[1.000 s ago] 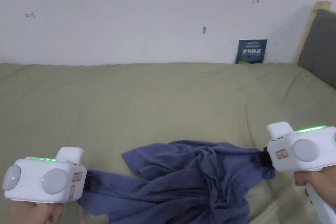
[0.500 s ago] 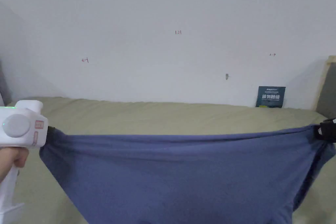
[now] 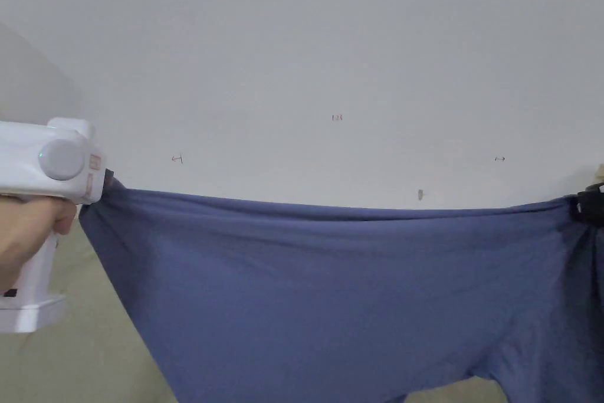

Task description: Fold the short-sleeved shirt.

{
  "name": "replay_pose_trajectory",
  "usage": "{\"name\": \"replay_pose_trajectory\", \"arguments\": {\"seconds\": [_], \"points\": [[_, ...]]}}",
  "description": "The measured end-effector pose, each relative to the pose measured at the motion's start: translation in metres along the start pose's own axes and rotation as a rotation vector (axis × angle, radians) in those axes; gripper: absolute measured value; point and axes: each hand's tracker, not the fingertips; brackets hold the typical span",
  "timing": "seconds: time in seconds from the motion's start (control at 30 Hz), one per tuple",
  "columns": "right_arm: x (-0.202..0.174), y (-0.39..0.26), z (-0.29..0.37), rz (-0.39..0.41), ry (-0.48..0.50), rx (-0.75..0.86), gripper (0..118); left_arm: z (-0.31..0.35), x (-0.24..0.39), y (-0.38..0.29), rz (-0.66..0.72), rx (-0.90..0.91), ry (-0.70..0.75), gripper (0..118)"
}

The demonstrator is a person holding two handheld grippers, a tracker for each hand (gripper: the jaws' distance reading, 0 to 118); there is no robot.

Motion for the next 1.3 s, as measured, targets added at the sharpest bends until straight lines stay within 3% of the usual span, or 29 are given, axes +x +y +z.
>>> {"name": "replay_pose_trajectory", "arguments": {"seconds": [0.5,0.8,1.07,1.3], "points": [[0.017,0.077,-0.1,-0.026,-0.082,0.035,2,-0.09,0.054,0.074,-0.006,0.045,0.048,0],[0.022,0.088,-0.198,-0.052,-0.121,0.031,2,-0.165,0.099,0.085,-0.024,0.073,0.083,0],[0.001,0.04,-0.271,-0.029,-0.136,-0.011,2,-0.239,0.122,0.041,-0.024,0.018,0.11,0],[-0.016,-0.057,-0.286,-0.017,-0.099,-0.144,2,-0.27,0.118,-0.061,-0.022,-0.145,0.059,0]]}}
